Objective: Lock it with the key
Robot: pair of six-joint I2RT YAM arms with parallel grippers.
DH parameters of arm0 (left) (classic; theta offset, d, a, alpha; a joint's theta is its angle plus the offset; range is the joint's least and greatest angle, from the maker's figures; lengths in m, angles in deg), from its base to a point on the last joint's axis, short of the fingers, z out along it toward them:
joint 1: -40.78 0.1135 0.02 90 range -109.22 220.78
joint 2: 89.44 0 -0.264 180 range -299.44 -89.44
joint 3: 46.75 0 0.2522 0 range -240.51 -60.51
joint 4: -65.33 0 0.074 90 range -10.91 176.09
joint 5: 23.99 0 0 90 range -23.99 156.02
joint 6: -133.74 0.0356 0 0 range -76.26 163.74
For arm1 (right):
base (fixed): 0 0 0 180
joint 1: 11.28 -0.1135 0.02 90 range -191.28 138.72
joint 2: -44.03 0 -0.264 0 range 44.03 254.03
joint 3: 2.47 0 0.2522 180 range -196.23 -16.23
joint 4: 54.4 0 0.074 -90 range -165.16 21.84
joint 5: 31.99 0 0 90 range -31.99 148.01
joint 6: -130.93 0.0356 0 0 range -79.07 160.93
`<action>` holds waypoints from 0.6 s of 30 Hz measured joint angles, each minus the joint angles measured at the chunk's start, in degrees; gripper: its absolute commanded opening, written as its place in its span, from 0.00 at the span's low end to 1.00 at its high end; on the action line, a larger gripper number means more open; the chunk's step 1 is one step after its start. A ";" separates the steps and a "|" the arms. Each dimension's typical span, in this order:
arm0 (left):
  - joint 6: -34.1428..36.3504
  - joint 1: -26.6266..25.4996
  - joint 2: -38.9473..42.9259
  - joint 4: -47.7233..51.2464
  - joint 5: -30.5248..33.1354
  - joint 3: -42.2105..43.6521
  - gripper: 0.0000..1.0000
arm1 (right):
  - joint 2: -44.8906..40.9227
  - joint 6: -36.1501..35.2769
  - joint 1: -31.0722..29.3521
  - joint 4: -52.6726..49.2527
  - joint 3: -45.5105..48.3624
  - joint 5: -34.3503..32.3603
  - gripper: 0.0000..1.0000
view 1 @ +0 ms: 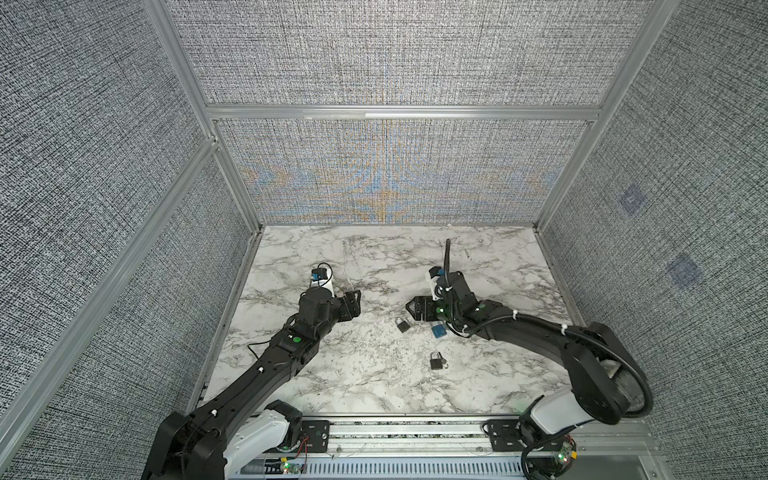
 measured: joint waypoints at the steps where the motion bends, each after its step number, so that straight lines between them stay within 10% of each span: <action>1: 0.42 0.00 0.00 0.55 1.49 -0.55 0.98 | -1.42 -0.26 0.26 -1.09 -0.02 -1.55 0.99; 18: 27.80 0.66 0.63 -21.77 37.59 10.60 0.99 | -32.87 -14.97 18.43 2.75 23.12 -36.72 0.99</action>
